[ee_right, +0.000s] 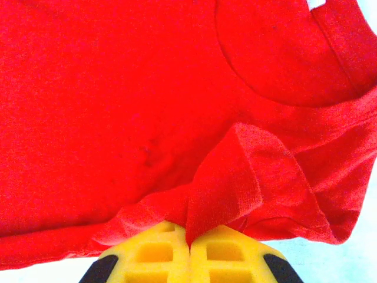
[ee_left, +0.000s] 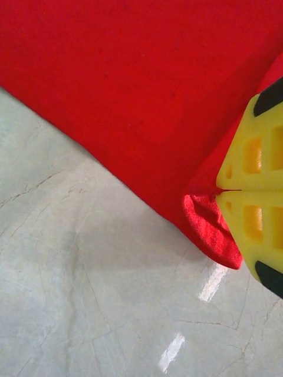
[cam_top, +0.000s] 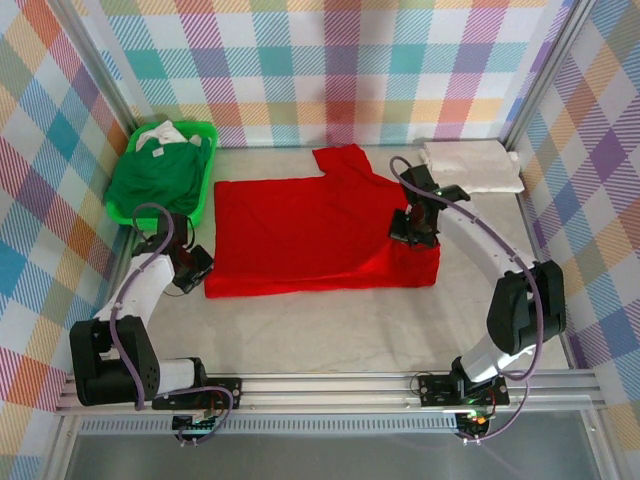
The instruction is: Fold and stack the t-shirts
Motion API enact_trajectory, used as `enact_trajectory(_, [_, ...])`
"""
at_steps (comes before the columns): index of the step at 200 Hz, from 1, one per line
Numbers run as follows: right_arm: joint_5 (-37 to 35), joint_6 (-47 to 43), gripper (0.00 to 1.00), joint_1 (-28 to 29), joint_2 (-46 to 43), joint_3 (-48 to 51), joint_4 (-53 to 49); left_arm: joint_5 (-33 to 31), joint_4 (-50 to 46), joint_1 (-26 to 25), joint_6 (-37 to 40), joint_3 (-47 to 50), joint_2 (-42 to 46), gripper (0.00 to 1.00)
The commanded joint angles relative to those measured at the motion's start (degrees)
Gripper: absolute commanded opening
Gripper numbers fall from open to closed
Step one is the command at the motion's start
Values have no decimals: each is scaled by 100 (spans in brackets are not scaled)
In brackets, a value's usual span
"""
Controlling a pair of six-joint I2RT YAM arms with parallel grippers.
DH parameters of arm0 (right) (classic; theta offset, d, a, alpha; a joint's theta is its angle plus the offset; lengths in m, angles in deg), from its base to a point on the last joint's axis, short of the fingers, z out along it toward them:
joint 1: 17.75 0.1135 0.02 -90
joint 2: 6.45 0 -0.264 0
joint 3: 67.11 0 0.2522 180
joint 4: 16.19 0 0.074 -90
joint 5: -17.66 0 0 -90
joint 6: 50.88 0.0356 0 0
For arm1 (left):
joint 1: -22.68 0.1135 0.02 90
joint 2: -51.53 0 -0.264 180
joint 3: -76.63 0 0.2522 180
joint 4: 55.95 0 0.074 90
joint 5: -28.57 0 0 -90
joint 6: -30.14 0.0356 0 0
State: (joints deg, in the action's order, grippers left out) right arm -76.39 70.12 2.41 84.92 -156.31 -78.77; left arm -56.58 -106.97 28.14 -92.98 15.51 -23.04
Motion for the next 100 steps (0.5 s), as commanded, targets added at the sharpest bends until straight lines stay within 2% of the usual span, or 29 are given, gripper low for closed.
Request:
enact_trajectory(1, [-7, -153, 2, -52, 130, -321, 57, -91, 135, 87, 145, -225, -140, 0])
enact_trajectory(79, [-34, -355, 3, -328, 792, -1191, 84, 60, 391, 87, 262, -680, -823, 0])
enact_trajectory(89, [-63, -385, 8, -368, 947, -1395, 91, 25, 441, 86, 300, -798, -973, 0])
enact_trajectory(94, [-69, -408, 13, -388, 1025, -1499, 114, -21, 463, 80, 336, -864, -1059, 5])
enact_trajectory(100, [-57, -440, 22, -427, 1135, -1634, 120, -127, 473, 87, 396, -980, -1163, 19])
